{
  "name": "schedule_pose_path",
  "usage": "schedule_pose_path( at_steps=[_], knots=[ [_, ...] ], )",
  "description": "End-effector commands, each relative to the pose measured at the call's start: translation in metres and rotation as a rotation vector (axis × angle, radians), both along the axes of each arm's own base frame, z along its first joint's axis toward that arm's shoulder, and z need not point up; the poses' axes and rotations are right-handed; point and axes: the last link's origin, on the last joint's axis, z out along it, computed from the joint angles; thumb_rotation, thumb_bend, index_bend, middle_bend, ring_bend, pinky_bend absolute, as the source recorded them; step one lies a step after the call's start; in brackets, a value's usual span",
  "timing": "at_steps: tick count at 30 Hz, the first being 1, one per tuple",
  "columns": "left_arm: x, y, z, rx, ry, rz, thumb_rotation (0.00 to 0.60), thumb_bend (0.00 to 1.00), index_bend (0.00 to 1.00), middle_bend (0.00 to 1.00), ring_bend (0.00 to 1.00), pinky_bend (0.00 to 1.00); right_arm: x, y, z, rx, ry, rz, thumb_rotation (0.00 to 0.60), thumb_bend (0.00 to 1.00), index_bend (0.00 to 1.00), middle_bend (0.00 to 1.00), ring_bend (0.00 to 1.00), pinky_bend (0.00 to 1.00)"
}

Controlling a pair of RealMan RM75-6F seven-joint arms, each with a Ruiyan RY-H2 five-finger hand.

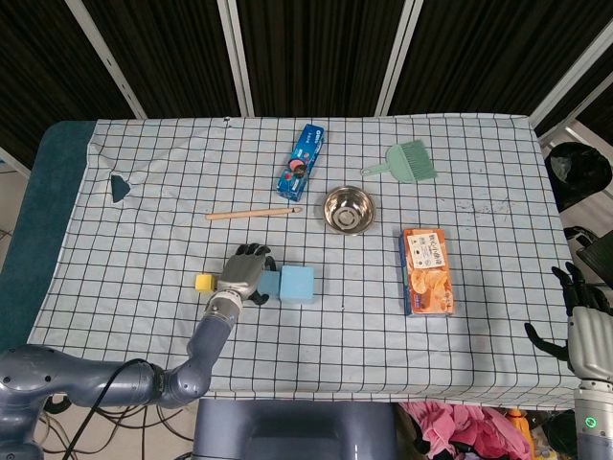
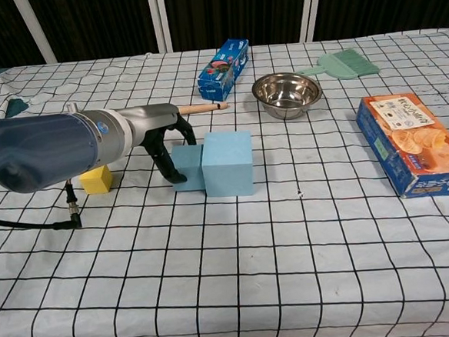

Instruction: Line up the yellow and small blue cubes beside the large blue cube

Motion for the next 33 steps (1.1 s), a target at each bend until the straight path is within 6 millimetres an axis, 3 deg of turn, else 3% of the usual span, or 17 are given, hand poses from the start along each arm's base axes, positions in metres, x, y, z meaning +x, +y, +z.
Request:
schedule_pose_path(
  at_steps=[1, 9, 14, 23, 27, 33],
  knots=[
    [0.0, 0.0, -0.001, -0.002, 0.001, 0.004, 0.6, 0.26, 0.46, 0.11, 0.0, 0.0, 0.0, 0.0, 0.0, 0.0, 0.001, 0.0, 0.6, 0.19, 0.1, 0.02, 0.17, 0.12],
    [-0.001, -0.001, -0.002, -0.01, 0.012, -0.002, 0.6, 0.14, 0.26, 0.08, 0.0, 0.0, 0.0, 0.0, 0.0, -0.001, -0.001, -0.001, 0.6, 0.19, 0.1, 0.02, 0.17, 0.12],
    [0.0, 0.0, 0.0, -0.011, 0.012, -0.009, 0.6, 0.13, 0.16, 0.07, 0.0, 0.0, 0.0, 0.0, 0.001, -0.001, -0.001, -0.001, 0.6, 0.19, 0.1, 0.02, 0.17, 0.12],
    [-0.006, -0.003, 0.01, 0.015, 0.032, -0.027, 0.6, 0.13, 0.14, 0.07, 0.0, 0.0, 0.0, 0.001, 0.001, -0.001, -0.002, -0.004, 0.6, 0.19, 0.1, 0.02, 0.17, 0.12],
    [-0.024, -0.007, 0.03, 0.058, 0.076, -0.035, 0.6, 0.13, 0.14, 0.07, 0.0, 0.0, 0.0, 0.001, 0.002, -0.004, -0.001, -0.007, 0.6, 0.19, 0.1, 0.02, 0.17, 0.12],
    [-0.078, -0.02, 0.074, 0.113, 0.147, -0.007, 0.6, 0.15, 0.19, 0.07, 0.0, 0.0, 0.0, 0.002, 0.002, -0.008, 0.008, -0.01, 0.6, 0.19, 0.1, 0.02, 0.17, 0.12]
  ],
)
